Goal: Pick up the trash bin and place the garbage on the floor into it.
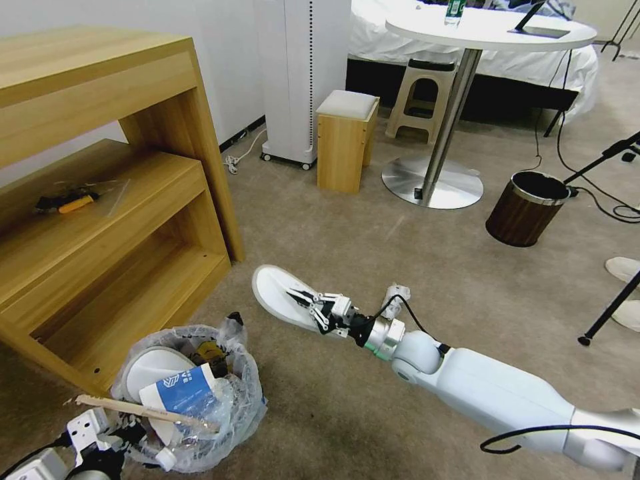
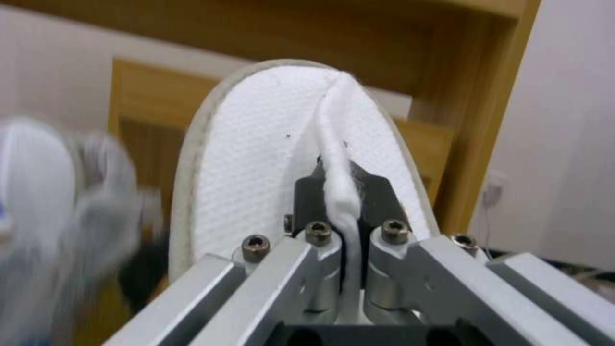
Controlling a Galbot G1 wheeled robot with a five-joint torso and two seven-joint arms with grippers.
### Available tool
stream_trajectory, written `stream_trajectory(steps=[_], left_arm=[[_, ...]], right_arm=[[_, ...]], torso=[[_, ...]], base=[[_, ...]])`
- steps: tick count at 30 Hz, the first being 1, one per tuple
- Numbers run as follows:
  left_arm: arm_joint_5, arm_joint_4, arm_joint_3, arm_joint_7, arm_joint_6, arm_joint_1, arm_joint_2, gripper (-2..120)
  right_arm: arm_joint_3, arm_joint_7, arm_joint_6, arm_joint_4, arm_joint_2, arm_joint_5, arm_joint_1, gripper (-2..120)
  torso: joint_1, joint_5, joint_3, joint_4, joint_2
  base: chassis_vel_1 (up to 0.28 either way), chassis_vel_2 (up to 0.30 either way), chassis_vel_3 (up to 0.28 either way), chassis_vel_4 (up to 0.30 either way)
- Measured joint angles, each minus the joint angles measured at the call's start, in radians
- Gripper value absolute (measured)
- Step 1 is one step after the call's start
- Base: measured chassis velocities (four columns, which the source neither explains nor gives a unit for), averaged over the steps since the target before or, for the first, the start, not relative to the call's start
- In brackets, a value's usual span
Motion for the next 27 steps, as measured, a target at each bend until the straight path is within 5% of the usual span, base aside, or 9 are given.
stream_trajectory(steps=[14,27], left_arm=[[-0.010,0.009,0.004,0.001,-0.001,-0.017,0.024,0],[-0.016,0.000,0.007,0.001,0.002,-0.017,0.034,0]], right_arm=[[-0.024,0.094,-0.080,0.230,0.022,0.074,0.093,0],[-0.078,0.155,-0.111,0.262,0.085,0.123,0.191,0]], torso=[[0.000,0.0000,0.000,0.0000,0.000],[0.000,0.0000,0.000,0.0000,0.000]], base=[[0.000,0.000,0.000,0.000],[0.000,0.000,0.000,0.000]])
